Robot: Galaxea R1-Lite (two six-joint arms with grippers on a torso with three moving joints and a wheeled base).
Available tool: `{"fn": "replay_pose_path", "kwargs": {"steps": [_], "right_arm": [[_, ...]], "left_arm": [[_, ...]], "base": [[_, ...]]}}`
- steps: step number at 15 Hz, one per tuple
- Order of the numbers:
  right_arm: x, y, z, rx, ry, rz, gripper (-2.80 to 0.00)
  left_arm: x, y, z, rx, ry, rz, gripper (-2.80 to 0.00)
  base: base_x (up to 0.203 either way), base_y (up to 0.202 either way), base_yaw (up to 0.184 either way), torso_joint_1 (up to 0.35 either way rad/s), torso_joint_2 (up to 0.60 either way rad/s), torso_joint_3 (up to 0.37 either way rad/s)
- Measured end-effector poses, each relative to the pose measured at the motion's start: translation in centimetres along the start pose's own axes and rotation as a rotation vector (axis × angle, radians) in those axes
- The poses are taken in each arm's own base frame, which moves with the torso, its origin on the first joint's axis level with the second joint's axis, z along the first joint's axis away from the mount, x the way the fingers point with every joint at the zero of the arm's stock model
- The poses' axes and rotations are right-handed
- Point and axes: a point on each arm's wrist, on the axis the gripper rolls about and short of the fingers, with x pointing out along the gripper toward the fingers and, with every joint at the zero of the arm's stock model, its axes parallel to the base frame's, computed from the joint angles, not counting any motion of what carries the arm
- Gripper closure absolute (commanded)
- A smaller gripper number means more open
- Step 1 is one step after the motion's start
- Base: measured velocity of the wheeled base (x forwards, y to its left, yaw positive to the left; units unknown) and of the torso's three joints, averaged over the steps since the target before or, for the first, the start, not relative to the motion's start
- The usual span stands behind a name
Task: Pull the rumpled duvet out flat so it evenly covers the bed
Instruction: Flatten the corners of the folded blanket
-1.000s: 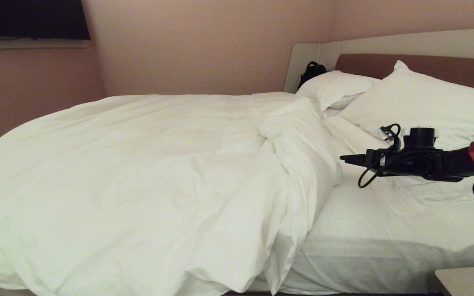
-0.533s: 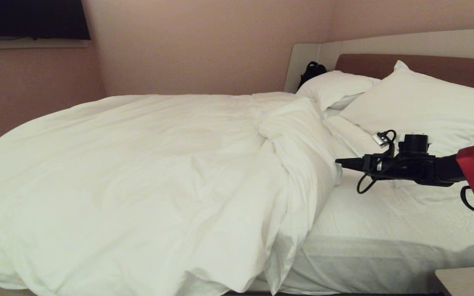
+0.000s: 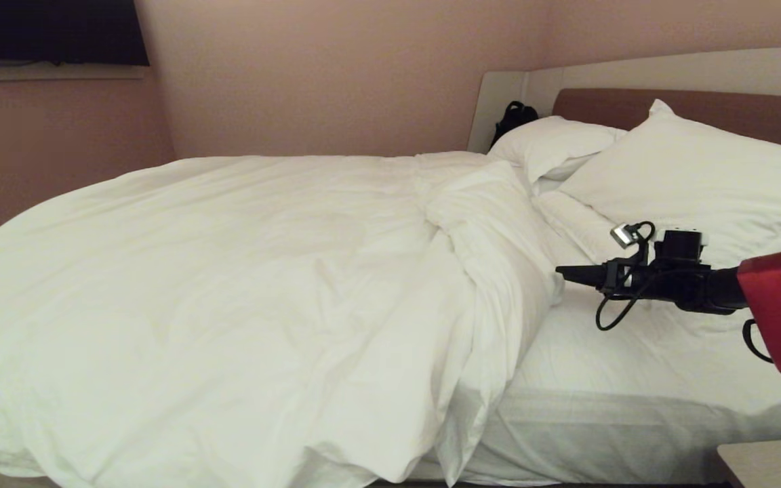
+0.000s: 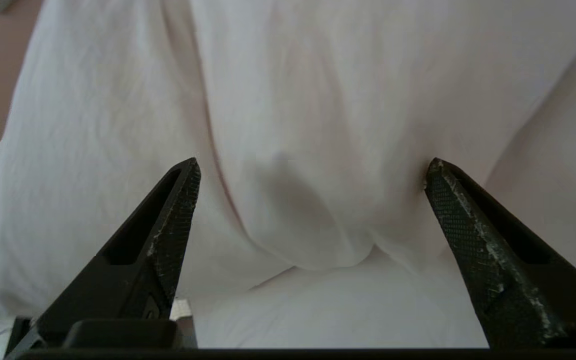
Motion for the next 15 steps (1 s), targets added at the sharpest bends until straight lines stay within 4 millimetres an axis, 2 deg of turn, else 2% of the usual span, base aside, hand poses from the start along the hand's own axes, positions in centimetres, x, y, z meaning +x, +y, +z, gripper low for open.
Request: {"fn": "replay_pose_path", "kwargs": {"steps": [7,15], "right_arm": [[0.6,-0.2,-0.7,0.019,0.021,0.063,-2.8],[4.1,1.5,-1.0,0.06,0.067,0.067,-2.8]], "left_arm": [[0.0,0.0,0.0,-0.001,0.0,0.0,0.0],[0.0,0.0,0.0,0.0,0.0,0.0,0.0]], "base": [[0.0,0.0,0.0,0.0,0.0,0.0],[0.0,0.0,0.0,0.0,0.0,0.0]]}}
